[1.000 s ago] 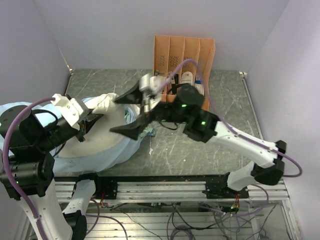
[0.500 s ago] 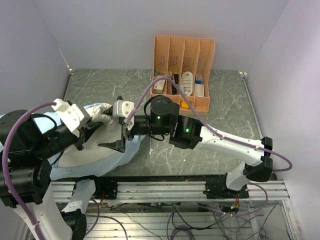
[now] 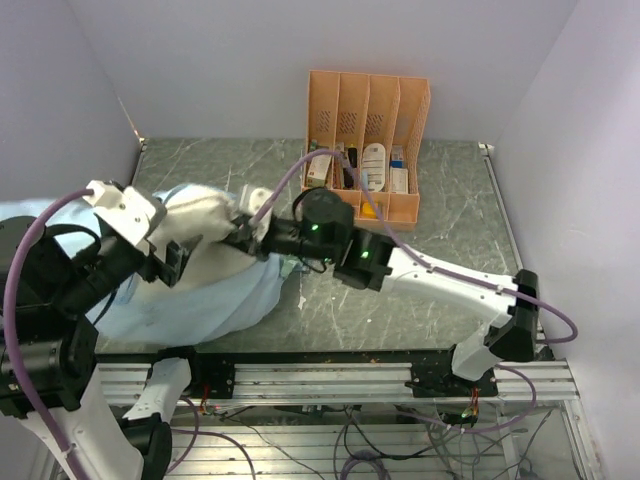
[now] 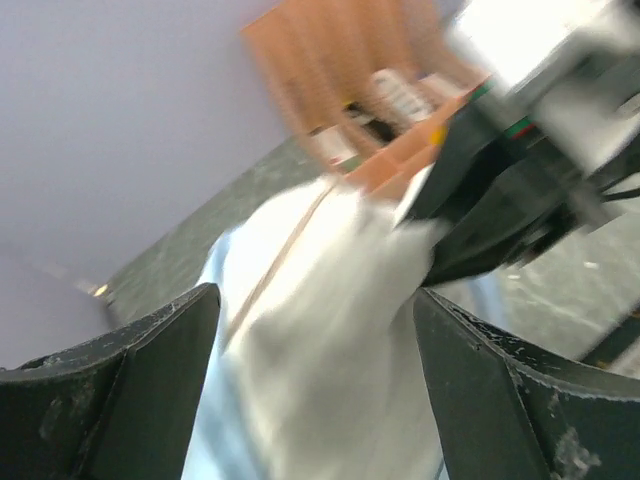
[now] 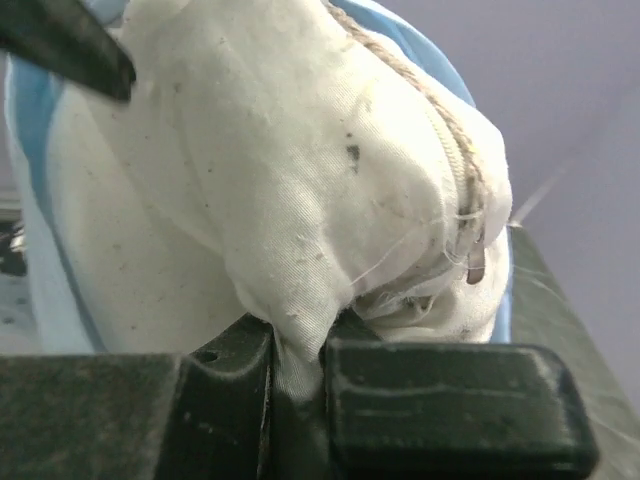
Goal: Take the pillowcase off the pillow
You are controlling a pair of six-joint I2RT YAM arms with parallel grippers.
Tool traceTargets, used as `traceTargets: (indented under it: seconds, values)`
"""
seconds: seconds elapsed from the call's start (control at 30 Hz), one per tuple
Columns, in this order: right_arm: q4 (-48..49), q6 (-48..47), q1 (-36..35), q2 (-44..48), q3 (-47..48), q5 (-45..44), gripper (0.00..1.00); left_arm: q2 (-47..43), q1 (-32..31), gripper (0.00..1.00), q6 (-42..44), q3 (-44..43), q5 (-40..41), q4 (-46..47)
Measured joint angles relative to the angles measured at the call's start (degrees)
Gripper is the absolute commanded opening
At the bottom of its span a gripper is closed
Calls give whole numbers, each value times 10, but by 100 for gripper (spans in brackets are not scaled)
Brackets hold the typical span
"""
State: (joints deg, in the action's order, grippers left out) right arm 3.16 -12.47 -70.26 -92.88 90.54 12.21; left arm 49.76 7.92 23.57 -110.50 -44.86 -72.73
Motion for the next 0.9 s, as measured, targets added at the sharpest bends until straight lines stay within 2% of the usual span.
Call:
traceTargets:
  seconds: [0.07, 0.2, 0.43, 0.9]
  values:
    - [13, 1, 30, 30, -27, -15, 0, 6, -1, 87, -1, 1, 71, 14]
    - [27, -7, 67, 80, -34, -55, 0, 26, -2, 86, 7, 4, 158, 38]
    - [17, -23, 68, 107, -33, -68, 0, -7, -7, 81, 17, 63, 221, 111]
    - [-2, -11, 64, 111, -28, -67, 0, -28, -7, 51, 36, 114, 283, 167]
